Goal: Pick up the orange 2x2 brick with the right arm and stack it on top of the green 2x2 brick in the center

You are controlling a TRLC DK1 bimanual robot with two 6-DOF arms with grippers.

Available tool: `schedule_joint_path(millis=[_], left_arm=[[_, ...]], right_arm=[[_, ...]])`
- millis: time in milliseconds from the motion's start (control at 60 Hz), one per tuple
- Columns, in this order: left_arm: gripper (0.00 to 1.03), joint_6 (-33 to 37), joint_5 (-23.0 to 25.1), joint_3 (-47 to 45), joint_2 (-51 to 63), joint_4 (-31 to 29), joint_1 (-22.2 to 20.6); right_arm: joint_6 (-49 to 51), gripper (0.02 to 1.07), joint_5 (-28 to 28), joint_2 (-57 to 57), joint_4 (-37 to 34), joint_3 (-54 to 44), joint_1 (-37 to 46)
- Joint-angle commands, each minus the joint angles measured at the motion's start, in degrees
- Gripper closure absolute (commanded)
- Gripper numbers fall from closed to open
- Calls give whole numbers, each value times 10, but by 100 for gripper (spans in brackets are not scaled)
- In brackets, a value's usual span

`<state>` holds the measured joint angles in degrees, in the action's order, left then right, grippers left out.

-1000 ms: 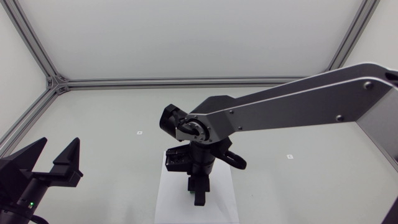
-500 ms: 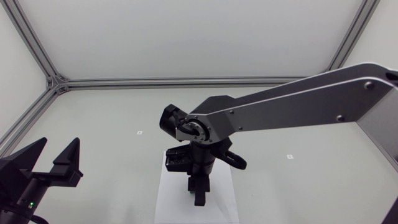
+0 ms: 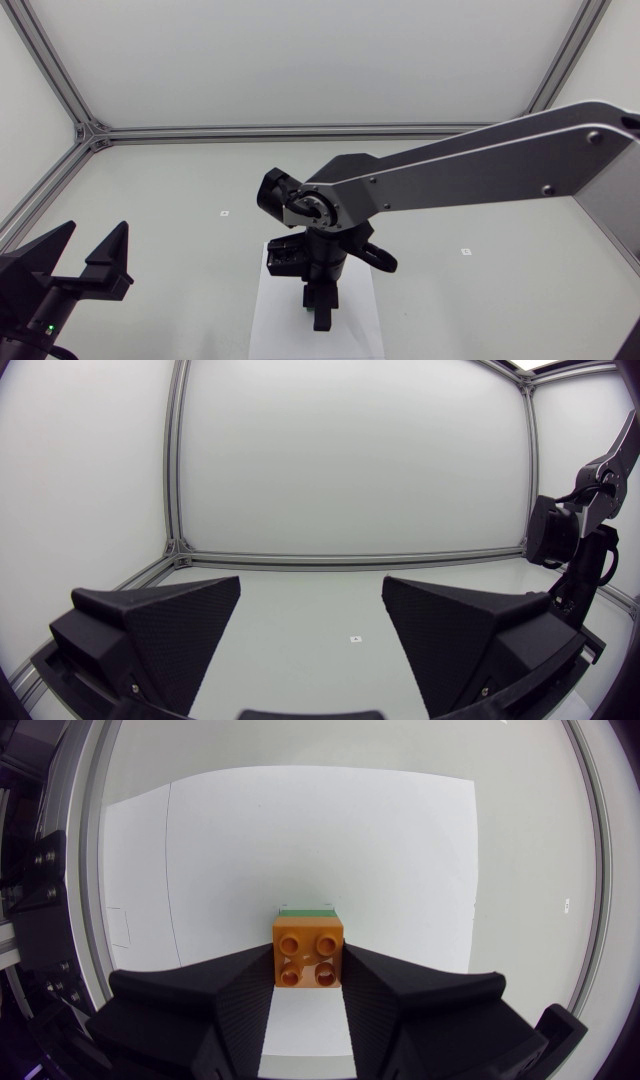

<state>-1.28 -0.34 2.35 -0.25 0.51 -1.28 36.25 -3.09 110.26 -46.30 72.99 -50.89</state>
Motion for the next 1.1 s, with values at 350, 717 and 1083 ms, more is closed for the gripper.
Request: schedule_joint_path(millis=[350,717,1083], left_arm=[[4,8,3,-23,-5,-8,1],[4,8,3,-23,-5,-9,1],[4,8,3,-23,-5,-9,1]], right_arm=[[-7,76,9,-3,-10,-19,-2],[-9,63,9,-9,-4,-16,-3],[-10,43,8,-14,3,-18,-3]])
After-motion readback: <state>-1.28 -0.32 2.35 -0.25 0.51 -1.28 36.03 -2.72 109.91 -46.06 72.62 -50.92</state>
